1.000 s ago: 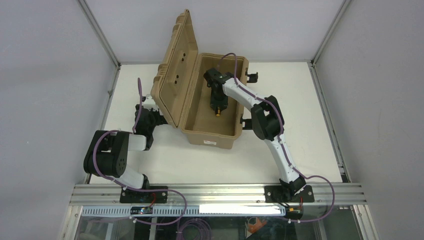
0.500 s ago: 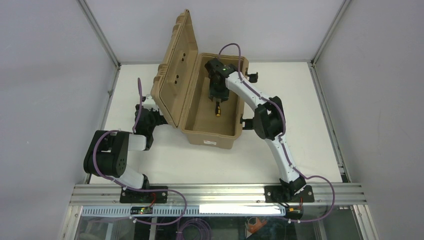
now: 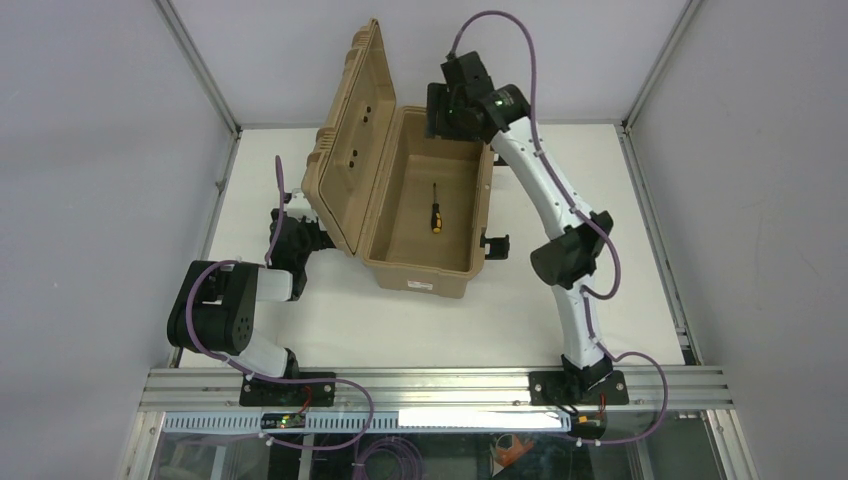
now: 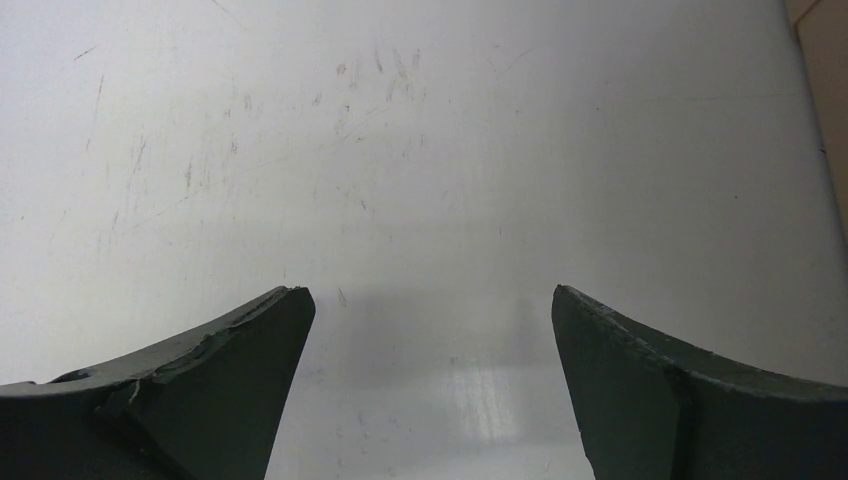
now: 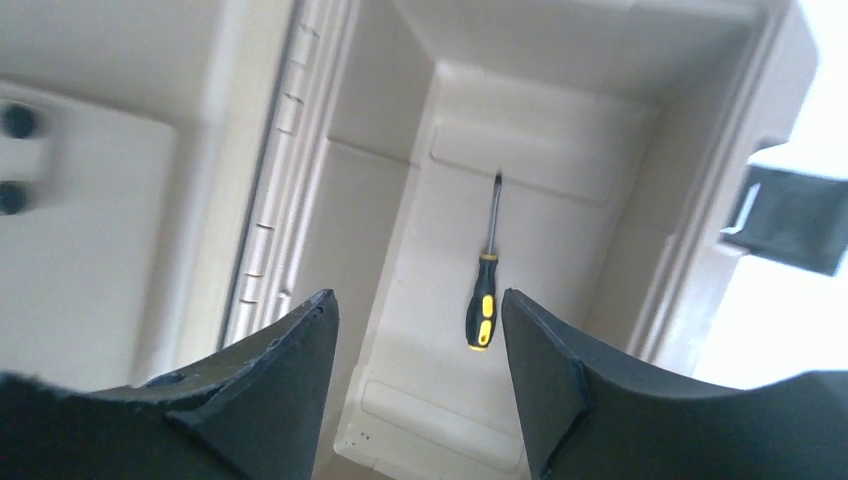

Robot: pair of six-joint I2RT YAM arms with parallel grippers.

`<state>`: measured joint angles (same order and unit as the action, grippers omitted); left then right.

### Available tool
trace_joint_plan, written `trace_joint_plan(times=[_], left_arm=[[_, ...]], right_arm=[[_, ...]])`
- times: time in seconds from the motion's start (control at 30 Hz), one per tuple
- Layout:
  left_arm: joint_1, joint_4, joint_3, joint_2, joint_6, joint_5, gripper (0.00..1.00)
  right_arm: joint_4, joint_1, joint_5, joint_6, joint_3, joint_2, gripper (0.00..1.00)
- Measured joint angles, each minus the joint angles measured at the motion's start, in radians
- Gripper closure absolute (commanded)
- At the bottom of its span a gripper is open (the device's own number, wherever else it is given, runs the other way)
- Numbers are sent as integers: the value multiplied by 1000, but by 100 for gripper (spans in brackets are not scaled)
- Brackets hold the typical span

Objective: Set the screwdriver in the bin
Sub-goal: Place the screwdriver in the bin, then reset both arms

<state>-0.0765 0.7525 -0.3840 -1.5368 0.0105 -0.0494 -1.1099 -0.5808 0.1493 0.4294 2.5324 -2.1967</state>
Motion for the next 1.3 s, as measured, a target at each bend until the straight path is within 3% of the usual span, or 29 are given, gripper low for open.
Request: trace_joint_plan(times=[0.43,0.83,1.07,1.3], left_arm=[[0,0,0,0,0,0,1],[0,0,0,0,0,0,1],[0,0,0,0,0,0,1],[0,0,0,0,0,0,1]], right_arm=[[116,165,43,-254,-33,254,15],[299,386,82,-331,-673,610,1],[396,441,70,-324,-999,779,1],[478,465,41,-294,-1213,848,1]])
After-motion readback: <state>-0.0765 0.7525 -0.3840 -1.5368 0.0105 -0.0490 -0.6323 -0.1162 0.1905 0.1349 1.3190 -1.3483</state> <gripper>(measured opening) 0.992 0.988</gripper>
